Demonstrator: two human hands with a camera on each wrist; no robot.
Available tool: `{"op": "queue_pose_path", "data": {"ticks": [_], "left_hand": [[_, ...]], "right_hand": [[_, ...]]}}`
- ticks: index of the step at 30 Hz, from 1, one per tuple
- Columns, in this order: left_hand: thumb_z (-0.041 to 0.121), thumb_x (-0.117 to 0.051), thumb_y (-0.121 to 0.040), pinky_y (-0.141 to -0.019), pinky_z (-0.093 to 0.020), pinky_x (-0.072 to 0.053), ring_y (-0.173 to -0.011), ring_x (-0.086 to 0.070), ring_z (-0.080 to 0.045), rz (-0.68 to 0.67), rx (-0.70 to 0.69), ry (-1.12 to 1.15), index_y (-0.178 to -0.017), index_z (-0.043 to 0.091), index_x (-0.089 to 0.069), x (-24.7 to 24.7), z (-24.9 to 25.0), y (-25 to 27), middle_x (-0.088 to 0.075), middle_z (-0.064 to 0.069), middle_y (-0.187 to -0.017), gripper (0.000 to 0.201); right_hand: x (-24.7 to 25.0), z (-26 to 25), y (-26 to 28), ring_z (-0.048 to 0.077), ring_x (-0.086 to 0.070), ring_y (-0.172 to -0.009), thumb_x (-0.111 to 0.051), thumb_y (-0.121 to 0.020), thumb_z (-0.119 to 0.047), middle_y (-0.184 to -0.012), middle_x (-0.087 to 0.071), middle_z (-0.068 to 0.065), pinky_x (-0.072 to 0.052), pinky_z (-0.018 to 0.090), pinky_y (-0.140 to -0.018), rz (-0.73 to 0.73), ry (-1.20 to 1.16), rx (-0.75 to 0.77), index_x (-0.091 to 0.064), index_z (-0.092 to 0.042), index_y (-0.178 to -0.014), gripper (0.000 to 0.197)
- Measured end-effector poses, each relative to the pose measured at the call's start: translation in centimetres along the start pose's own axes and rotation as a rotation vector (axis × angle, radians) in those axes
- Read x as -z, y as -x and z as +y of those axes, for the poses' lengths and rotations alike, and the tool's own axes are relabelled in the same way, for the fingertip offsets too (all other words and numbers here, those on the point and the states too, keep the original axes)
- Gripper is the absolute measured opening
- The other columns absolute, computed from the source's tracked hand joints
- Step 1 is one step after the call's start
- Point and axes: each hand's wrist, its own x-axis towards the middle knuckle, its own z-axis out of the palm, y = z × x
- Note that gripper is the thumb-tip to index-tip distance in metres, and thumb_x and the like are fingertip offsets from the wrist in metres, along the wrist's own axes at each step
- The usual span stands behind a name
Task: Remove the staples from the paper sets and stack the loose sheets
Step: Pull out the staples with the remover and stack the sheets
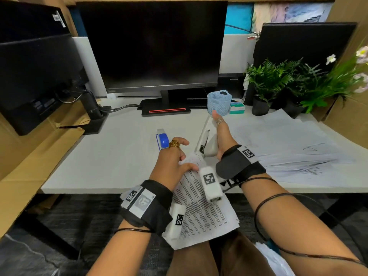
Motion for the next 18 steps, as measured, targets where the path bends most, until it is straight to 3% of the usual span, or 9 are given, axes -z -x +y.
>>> {"op": "queue_pose_path", "data": {"ticks": [1,3,5,6,8,12,15,16,18], "left_hand": [[0.019,-0.082,-0.066,-0.061,-0.012,-0.036,-0.063,-0.043,-0.005,0.007,-0.002,-0.01,-0.103,0.008,-0.055,0.2,-0.3,0.0,-0.042,0.016,-0.074,0.047],[0.021,-0.083,-0.066,-0.062,-0.009,-0.037,-0.065,-0.044,-0.003,0.015,0.004,-0.016,-0.102,0.006,-0.059,0.4,-0.8,0.0,-0.043,0.019,-0.074,0.046],[0.023,-0.083,-0.066,-0.064,-0.008,-0.038,-0.067,-0.047,-0.003,0.022,0.014,-0.013,-0.102,0.013,-0.062,0.5,-1.2,0.0,-0.047,0.013,-0.073,0.043],[0.023,-0.083,-0.066,-0.064,-0.006,-0.038,-0.068,-0.048,-0.003,0.026,0.022,-0.007,-0.101,0.016,-0.063,0.5,-1.3,0.0,-0.049,0.009,-0.073,0.041],[0.024,-0.082,-0.067,-0.064,-0.003,-0.038,-0.071,-0.05,-0.003,0.032,0.026,0.001,-0.099,0.016,-0.066,0.5,-1.5,0.1,-0.055,0.004,-0.077,0.037],[0.02,-0.076,-0.075,-0.067,0.001,-0.036,-0.073,-0.052,0.001,0.035,-0.025,-0.025,-0.093,0.01,-0.071,0.8,-1.5,0.2,-0.06,0.008,-0.083,0.022],[0.016,-0.077,-0.073,-0.073,-0.002,-0.04,-0.072,-0.056,0.002,0.136,-0.166,0.007,-0.081,0.009,-0.072,1.5,-1.4,0.4,-0.061,0.012,-0.076,0.012],[0.014,-0.078,-0.072,-0.075,-0.005,-0.043,-0.072,-0.058,-0.001,0.185,-0.256,0.022,-0.078,0.007,-0.072,1.7,-1.5,0.4,-0.063,0.008,-0.076,0.011],[0.006,-0.078,-0.07,-0.076,-0.011,-0.047,-0.075,-0.059,-0.003,0.285,-0.421,0.046,-0.076,0.004,-0.073,2.2,-1.5,0.6,-0.066,0.0,-0.077,0.009]], "right_hand": [[0.5,-0.2,-0.8,0.032,-0.052,-0.111,-0.067,-0.065,-0.058,-0.126,-0.05,0.013,-0.045,0.044,-0.093,0.036,0.044,-0.012,-0.035,-0.018,-0.139,0.091],[1.4,-0.2,-1.9,0.028,-0.055,-0.092,-0.067,-0.07,-0.035,-0.11,-0.052,0.013,-0.049,0.035,-0.073,0.095,0.209,-0.011,-0.038,-0.007,-0.128,0.07],[2.0,0.4,-2.6,0.032,-0.054,-0.103,-0.064,-0.078,-0.022,-0.122,-0.051,0.015,-0.049,0.037,-0.083,0.088,0.532,0.01,-0.036,-0.002,-0.13,0.062],[2.3,0.8,-2.8,0.034,-0.052,-0.112,-0.062,-0.082,-0.022,-0.128,-0.05,0.016,-0.045,0.034,-0.09,0.072,0.738,0.042,-0.04,0.001,-0.131,0.059],[2.4,1.4,-2.7,0.033,-0.051,-0.117,-0.056,-0.091,-0.031,-0.129,-0.055,0.017,-0.039,0.027,-0.088,0.049,1.035,0.134,-0.054,0.002,-0.123,0.046],[2.5,1.7,-2.6,0.031,-0.052,-0.116,-0.05,-0.093,-0.043,-0.127,-0.058,0.016,-0.036,0.025,-0.082,0.022,1.262,0.197,-0.059,0.0,-0.119,0.051],[2.2,0.8,-0.5,0.023,-0.045,-0.124,-0.058,-0.087,-0.047,-0.132,-0.055,0.009,-0.033,0.03,-0.102,-0.045,1.126,0.479,-0.058,-0.011,-0.125,0.052],[2.1,0.3,0.9,0.019,-0.049,-0.12,-0.063,-0.083,-0.043,-0.127,-0.057,0.007,-0.035,0.03,-0.104,-0.16,0.969,0.582,-0.059,-0.016,-0.121,0.047],[2.3,-0.2,4.3,0.016,-0.059,-0.103,-0.072,-0.073,-0.03,-0.113,-0.061,0.007,-0.048,0.03,-0.096,-0.505,0.601,0.619,-0.058,-0.021,-0.111,0.042]]}}
